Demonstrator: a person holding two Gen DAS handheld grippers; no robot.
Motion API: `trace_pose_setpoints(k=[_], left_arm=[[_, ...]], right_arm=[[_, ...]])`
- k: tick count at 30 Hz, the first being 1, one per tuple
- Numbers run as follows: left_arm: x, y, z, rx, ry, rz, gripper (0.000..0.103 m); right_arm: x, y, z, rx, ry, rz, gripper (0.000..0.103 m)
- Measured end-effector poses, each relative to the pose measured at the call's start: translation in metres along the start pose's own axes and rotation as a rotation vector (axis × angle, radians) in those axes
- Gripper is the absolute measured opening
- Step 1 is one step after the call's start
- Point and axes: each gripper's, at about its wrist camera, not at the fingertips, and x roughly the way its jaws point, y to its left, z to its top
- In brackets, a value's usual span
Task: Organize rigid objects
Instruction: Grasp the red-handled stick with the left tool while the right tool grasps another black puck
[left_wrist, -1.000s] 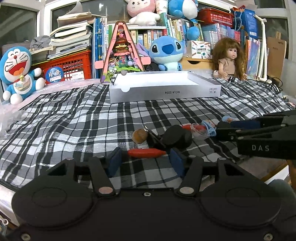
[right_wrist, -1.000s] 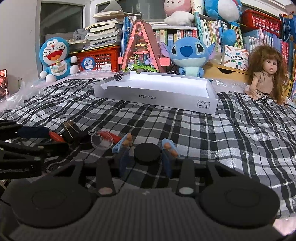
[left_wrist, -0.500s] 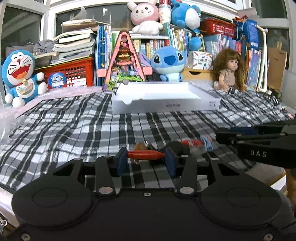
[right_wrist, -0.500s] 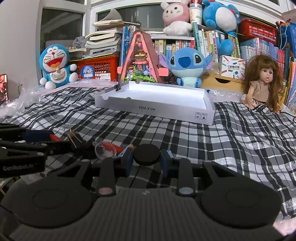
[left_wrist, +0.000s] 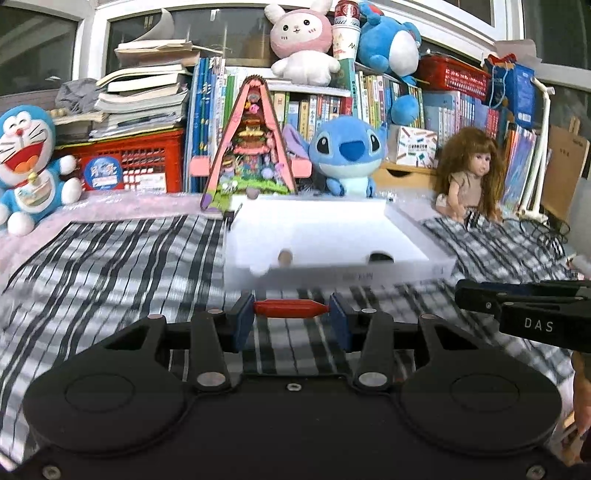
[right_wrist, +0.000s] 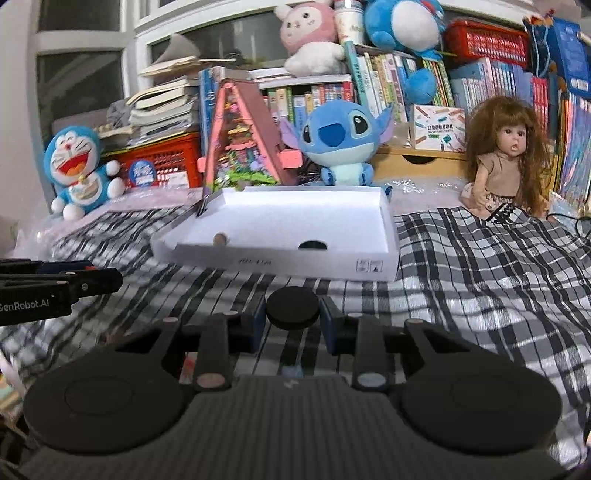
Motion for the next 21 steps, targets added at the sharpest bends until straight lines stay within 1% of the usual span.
trace_pose_setpoints(k=[6, 9, 12, 15, 18, 21], left_arm=[[0.037, -0.003, 0.045, 0.000, 0.005, -0.008, 0.042], [0.063, -0.002, 0.063, -0.036, 0.048, -0.034, 0.042], [0.093, 0.000, 0.079, -0.077, 0.092, -0.053, 0.042], [0.121, 0.002, 0.087, -0.101, 0.100, -0.046, 0.042], [0.147, 0.005, 0.088, -0.124, 0.100, -0.047, 0.042], [0.173, 0.009, 0.085, -0.154, 0.149, -0.027, 0.042]], right_arm=[[0.026, -0.015, 0.041, 0.072, 0.047, 0.006, 0.037], [0.042, -0.019, 0.059, 0.104, 0.063, 0.017, 0.037], [0.060, -0.025, 0.076, 0.140, 0.090, 0.050, 0.037], [0.082, -0.032, 0.091, 0.181, 0.119, 0.068, 0.037], [0.105, -0.035, 0.100, 0.201, 0.144, 0.055, 0.037], [0.126, -0.034, 0.101, 0.192, 0.173, 0.033, 0.037]])
